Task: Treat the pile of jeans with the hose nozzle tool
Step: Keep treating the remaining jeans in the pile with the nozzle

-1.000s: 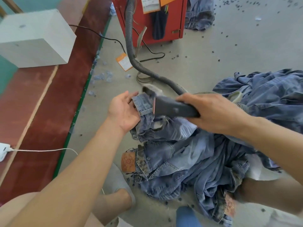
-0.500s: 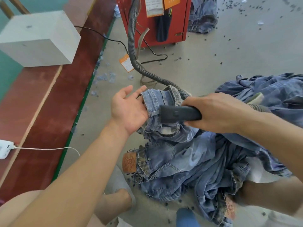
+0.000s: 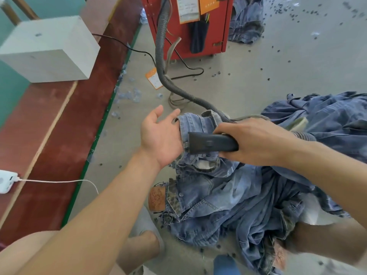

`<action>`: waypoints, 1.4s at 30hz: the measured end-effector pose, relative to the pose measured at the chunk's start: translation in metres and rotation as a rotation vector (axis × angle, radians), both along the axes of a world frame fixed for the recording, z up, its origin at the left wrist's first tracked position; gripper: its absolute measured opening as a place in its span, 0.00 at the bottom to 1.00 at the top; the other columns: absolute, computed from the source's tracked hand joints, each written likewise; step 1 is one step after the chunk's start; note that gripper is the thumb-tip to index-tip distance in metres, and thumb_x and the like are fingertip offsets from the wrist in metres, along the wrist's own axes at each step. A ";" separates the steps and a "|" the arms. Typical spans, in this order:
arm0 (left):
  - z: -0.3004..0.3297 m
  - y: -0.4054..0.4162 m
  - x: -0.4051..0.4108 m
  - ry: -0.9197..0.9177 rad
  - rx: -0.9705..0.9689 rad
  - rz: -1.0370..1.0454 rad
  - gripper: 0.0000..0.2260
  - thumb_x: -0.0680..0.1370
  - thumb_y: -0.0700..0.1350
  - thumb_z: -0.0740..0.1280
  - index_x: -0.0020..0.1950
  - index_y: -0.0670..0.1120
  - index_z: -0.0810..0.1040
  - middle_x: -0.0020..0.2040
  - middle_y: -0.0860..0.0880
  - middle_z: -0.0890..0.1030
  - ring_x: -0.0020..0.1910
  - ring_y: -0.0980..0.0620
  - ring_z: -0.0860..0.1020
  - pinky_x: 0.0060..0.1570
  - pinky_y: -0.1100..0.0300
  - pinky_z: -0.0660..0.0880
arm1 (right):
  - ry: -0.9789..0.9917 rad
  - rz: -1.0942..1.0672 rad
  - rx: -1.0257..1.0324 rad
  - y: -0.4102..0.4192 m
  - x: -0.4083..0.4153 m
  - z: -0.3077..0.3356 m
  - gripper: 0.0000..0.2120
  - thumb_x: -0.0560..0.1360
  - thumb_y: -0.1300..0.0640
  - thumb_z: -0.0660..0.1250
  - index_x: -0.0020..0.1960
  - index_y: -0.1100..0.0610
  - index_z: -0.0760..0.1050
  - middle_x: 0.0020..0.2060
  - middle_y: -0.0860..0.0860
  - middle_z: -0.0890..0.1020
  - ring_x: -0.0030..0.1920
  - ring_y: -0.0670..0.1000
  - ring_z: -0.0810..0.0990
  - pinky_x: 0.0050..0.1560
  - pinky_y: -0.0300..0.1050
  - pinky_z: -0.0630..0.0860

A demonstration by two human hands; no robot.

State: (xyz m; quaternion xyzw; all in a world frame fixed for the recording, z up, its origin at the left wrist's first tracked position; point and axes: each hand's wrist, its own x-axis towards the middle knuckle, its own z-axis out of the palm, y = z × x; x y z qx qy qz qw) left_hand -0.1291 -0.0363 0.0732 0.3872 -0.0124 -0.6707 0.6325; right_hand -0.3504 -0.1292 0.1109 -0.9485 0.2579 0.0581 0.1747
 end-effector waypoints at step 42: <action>-0.017 0.007 -0.012 -0.980 -0.198 -0.485 0.14 0.85 0.40 0.65 0.71 0.48 0.75 0.66 0.52 0.82 0.66 0.50 0.80 0.66 0.51 0.77 | -0.459 -0.717 0.257 -0.102 0.006 0.014 0.21 0.75 0.48 0.77 0.57 0.59 0.72 0.37 0.52 0.82 0.27 0.47 0.83 0.32 0.45 0.79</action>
